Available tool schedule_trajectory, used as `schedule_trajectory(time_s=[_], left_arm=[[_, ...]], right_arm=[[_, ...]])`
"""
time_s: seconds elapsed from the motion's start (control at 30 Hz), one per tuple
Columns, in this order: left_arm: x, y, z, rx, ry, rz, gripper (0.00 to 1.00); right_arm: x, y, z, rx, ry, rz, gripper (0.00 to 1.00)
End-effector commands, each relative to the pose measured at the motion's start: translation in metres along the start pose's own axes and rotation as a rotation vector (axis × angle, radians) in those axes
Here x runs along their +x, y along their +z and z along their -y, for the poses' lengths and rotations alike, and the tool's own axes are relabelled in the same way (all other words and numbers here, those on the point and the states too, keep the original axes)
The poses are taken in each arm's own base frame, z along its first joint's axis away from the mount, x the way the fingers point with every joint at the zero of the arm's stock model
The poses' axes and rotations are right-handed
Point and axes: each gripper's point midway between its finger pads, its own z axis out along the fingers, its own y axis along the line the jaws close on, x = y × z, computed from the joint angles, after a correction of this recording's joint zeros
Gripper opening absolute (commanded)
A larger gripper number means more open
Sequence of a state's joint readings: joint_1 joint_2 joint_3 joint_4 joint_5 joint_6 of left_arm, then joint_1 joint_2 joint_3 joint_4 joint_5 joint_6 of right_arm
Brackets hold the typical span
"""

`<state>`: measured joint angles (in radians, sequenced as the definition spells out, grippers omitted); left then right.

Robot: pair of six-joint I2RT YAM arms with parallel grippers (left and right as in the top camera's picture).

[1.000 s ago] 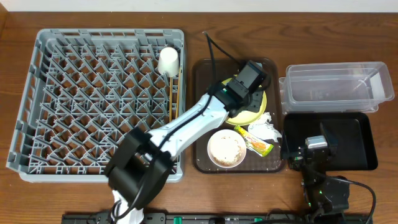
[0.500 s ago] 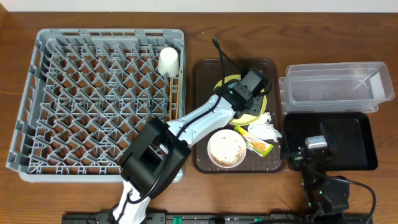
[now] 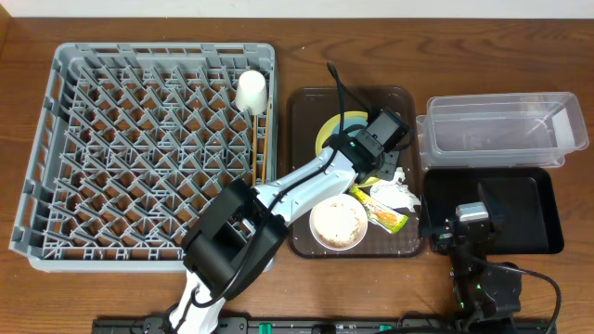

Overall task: Sort waste into correct bins and load items into the dishwasher rack
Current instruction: 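Move the left gripper back to the tray and grasp the light-blue bowl rim, then lift the light-blue bowl and place it in the grey rack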

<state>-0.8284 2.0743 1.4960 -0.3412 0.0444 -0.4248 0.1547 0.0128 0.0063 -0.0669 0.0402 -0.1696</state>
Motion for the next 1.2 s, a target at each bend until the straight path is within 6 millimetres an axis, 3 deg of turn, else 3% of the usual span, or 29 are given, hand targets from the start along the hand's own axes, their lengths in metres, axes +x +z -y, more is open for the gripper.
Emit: schedule_trajectory(time_s=[0.0, 1.17], left_arm=[[0.003, 0.007, -0.016, -0.075, 0.006, 0.003, 0.32], [0.024, 0.009, -0.021, -0.115, 0.023, -0.055, 0.25]], right_arm=[[0.001, 0.000, 0.000, -0.001, -0.004, -0.003, 0.99], [0.001, 0.000, 0.000, -0.001, -0.004, -0.003, 0.99]])
